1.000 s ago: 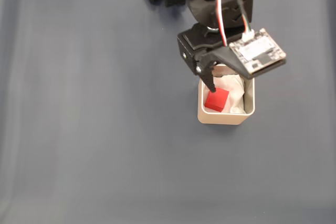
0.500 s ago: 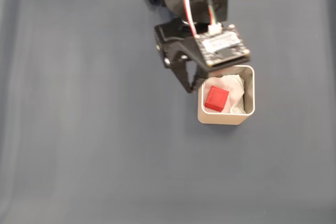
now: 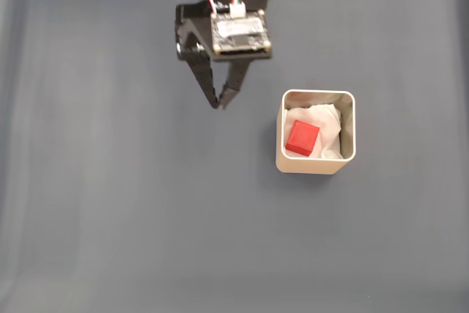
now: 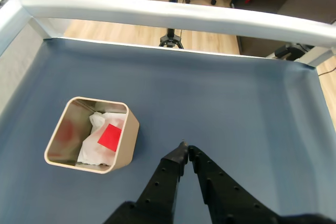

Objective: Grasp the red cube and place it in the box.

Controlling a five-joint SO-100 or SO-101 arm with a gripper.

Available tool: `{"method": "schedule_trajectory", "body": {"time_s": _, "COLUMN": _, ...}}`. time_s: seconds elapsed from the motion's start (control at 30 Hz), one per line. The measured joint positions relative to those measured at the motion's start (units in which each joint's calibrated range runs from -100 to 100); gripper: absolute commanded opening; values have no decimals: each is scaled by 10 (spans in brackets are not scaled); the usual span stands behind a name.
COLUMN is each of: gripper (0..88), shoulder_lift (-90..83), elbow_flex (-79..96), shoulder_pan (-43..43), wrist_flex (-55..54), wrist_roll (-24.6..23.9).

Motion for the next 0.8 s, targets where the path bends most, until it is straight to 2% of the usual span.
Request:
{"method": "schedule_trajectory", "body": {"time_s": 0.47, "gripper": 3, "shoulder_lift": -236, "elbow_flex": 258, "shoulder_pan": 16, "wrist_flex": -2, "wrist_roll": 15}}
{"method": "schedule_trajectory", "body": {"time_s": 0.8, "gripper": 3, "shoulder_lift": -353, "elbow_flex": 405, "shoulder_pan": -7, "wrist_flex": -2, "wrist_roll": 5}}
